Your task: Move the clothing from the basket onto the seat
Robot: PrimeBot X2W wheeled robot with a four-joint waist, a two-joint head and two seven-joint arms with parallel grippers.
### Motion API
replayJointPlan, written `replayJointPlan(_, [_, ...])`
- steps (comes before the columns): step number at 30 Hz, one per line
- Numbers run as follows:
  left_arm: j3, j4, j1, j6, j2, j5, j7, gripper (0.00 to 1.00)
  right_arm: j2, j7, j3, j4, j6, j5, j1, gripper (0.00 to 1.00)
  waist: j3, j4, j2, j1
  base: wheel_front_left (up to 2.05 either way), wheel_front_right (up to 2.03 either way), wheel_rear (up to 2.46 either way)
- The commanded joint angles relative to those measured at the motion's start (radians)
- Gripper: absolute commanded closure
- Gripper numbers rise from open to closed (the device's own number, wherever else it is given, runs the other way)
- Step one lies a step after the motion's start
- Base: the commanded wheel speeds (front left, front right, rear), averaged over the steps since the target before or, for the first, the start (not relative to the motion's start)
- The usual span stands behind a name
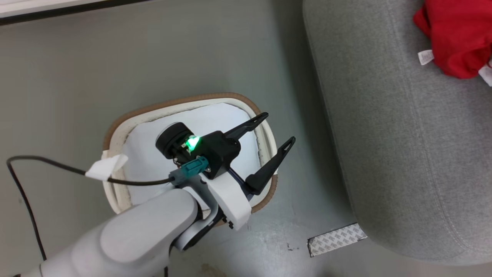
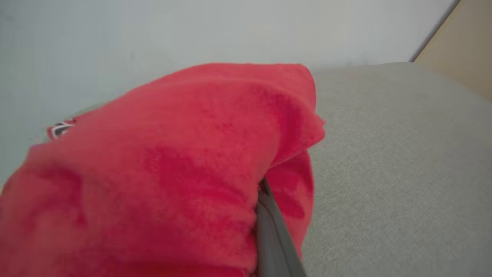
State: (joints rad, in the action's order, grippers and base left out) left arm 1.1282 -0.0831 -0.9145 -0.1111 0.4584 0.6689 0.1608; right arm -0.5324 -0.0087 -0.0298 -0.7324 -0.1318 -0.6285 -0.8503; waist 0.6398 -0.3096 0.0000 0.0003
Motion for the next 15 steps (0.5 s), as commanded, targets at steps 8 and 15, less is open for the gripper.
replayJointPlan(8, [-0.007, -0.046, 0.039, 0.001, -0.017, 0.022, 0.044, 0.00, 0.002, 0.106, 0.077, -0.114, 0.002, 0.072, -0.016, 0.00, -0.075, 0.014, 0.0000, -0.0003, 0.00, 0.00, 0.00])
replayJointPlan(15, [-0.021, -0.098, 0.104, -0.003, -0.042, 0.055, 0.084, 0.00, -0.005, 0.193, 0.167, -0.090, 0.002, 0.090, 0.023, 0.00, -0.231, 0.015, 0.0000, -0.0003, 0.00, 0.00, 0.00])
